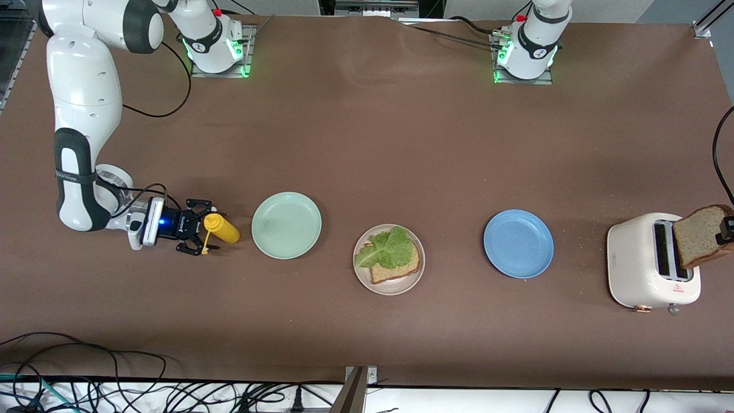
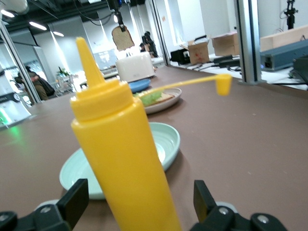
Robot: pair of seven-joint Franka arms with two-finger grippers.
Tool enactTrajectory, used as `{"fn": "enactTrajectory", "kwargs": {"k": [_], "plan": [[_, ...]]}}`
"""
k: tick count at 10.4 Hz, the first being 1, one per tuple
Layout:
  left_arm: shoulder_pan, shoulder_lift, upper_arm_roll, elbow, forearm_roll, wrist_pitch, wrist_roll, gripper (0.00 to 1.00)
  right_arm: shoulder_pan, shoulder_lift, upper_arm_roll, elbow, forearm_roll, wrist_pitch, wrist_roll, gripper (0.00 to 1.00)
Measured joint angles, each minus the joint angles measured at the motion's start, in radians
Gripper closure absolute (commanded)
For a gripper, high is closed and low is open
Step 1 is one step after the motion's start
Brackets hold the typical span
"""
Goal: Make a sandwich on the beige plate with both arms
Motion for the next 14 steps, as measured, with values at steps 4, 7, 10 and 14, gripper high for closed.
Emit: {"fn": "enactTrajectory", "kwargs": {"k": [4,7,10,14], "plan": [[-0.006,-0.062,-0.034,0.001,-0.008,-0.093,-0.029,1.00,0.000,0.003,0.026,0.007,0.020,-0.005,-0.018,1.00],[-0.017,-0.085,-0.064,0.000,-0.009,-0.137,-0.085,1.00,0.001,0.004,0.026,0.042,0.021,0.001,0.034,1.00],[-0.024,-0.089,-0.072,-0.002,-0.009,-0.148,-0.110,1.00,0.026,0.003,0.031,0.125,0.037,0.104,0.231,1.00],[-0.023,-0.089,-0.072,-0.011,-0.009,-0.150,-0.110,1.00,0.185,-0.019,0.034,0.233,0.038,0.437,0.465,1.00]]}}
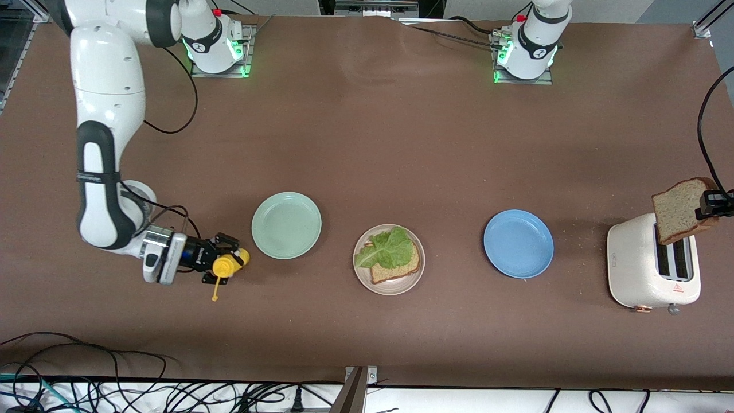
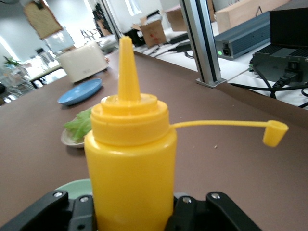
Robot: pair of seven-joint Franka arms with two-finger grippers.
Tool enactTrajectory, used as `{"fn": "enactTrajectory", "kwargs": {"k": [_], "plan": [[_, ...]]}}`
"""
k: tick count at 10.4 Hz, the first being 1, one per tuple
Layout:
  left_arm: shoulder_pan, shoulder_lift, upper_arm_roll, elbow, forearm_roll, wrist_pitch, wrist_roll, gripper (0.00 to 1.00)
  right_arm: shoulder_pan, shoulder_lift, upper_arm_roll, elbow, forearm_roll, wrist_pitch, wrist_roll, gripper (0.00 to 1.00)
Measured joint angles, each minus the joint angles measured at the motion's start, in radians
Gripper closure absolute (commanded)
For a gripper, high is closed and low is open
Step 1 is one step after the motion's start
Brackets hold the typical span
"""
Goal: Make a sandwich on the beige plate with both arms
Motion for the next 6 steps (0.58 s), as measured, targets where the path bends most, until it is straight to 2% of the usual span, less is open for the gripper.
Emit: {"fn": "enactTrajectory", "kwargs": {"k": [2,3,4,6], "plan": [[0.000,0.000,0.000,0.000,0.000,0.000,-0.004,1.00,0.116,-0.014,-0.003,0.015,-0.009,0.219,0.078,1.00],[0.000,0.000,0.000,0.000,0.000,-0.001,-0.009,1.00,0.185,-0.016,-0.021,0.024,-0.047,0.337,0.129,1.00],[0.000,0.000,0.000,0.000,0.000,-0.001,-0.012,1.00,0.263,-0.018,-0.060,0.036,-0.129,0.419,0.216,1.00],[-0.001,-0.001,-0.001,0.000,0.000,-0.003,-0.014,1.00,0.423,-0.022,-0.173,0.047,-0.318,0.490,0.394,1.00]]}}
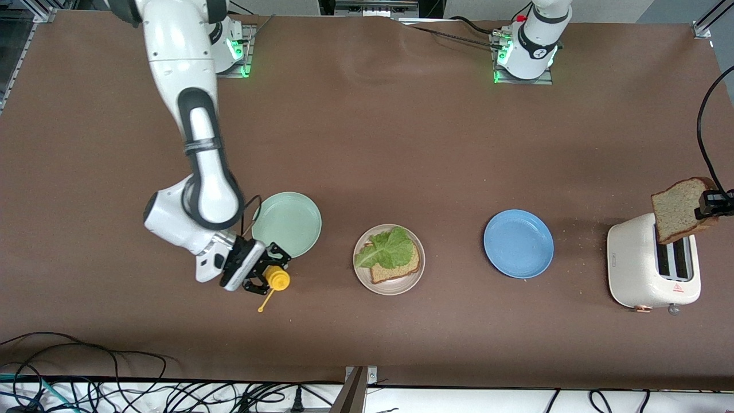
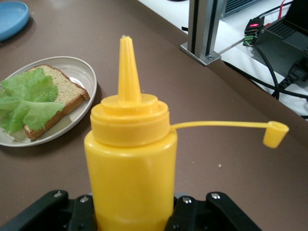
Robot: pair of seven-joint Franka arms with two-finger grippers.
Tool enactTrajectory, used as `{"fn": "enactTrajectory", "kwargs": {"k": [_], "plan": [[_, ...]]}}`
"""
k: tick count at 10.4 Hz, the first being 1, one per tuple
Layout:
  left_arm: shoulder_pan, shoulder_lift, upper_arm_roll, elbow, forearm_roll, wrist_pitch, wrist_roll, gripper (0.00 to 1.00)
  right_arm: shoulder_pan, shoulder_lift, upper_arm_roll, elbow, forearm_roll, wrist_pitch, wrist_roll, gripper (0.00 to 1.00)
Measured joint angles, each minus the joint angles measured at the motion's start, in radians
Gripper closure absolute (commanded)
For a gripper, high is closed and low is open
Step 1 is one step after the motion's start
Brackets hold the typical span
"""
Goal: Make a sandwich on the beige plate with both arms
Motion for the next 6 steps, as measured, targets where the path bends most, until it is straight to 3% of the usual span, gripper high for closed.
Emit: {"fn": "enactTrajectory", "kwargs": {"k": [3,6], "plan": [[0.000,0.000,0.000,-0.001,0.000,-0.001,-0.001,1.00,0.186,-0.006,-0.151,0.002,-0.395,0.009,0.282,1.00],[0.000,0.000,0.000,-0.001,0.000,-0.001,-0.001,1.00,0.270,-0.006,-0.195,0.002,-0.755,0.010,0.388,1.00]]}}
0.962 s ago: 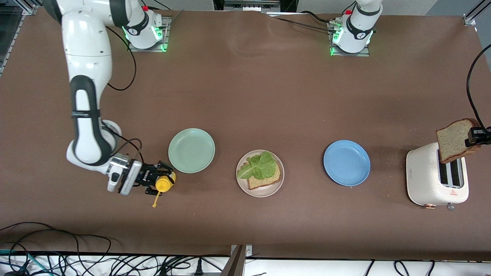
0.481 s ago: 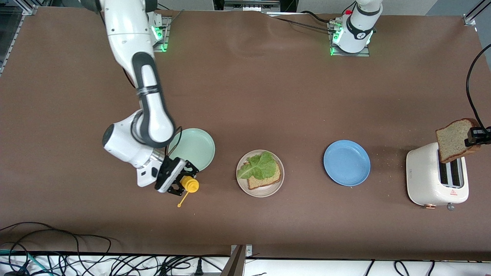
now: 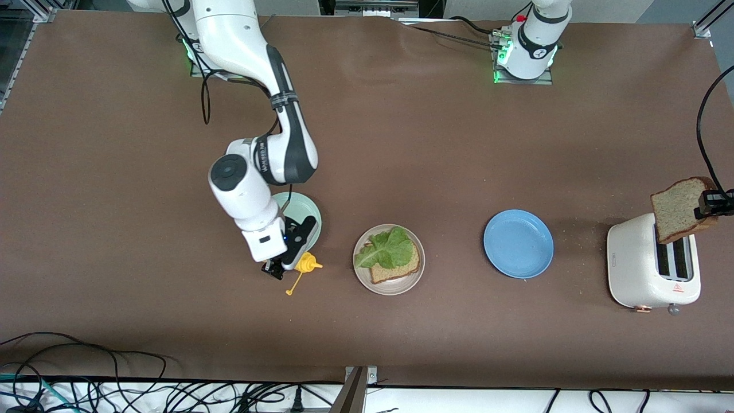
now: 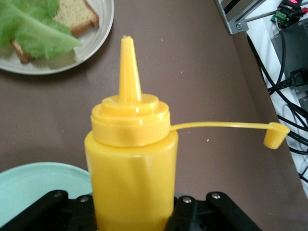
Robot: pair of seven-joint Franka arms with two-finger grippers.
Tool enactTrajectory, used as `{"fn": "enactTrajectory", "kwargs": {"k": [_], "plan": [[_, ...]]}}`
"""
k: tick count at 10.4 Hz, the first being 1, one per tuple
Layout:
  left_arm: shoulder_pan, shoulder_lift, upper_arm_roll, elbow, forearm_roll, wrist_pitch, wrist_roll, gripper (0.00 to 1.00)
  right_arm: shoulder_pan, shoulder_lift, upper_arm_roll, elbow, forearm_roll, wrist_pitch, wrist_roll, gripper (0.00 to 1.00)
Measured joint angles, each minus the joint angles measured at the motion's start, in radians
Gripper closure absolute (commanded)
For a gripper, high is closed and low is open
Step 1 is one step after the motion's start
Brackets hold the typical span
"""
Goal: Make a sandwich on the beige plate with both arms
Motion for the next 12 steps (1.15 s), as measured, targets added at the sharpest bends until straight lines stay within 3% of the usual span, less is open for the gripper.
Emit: {"fn": "enactTrajectory", "kwargs": {"k": [2,8,10,12], "plan": [[0.000,0.000,0.000,0.000,0.000,0.000,-0.001,1.00,0.059,0.000,-0.018,0.000,-0.220,-0.001,0.018,1.00],[-0.001,0.000,0.000,0.000,0.000,0.000,-0.005,1.00,0.196,0.016,-0.047,-0.003,-0.398,-0.055,0.069,1.00],[-0.001,0.000,0.000,0.000,0.000,0.000,-0.005,1.00,0.230,0.026,-0.050,0.006,-0.512,-0.123,0.170,1.00],[-0.001,0.000,0.000,0.000,0.000,-0.001,-0.006,1.00,0.250,0.026,-0.059,0.095,-0.673,-0.270,0.337,1.00]]}}
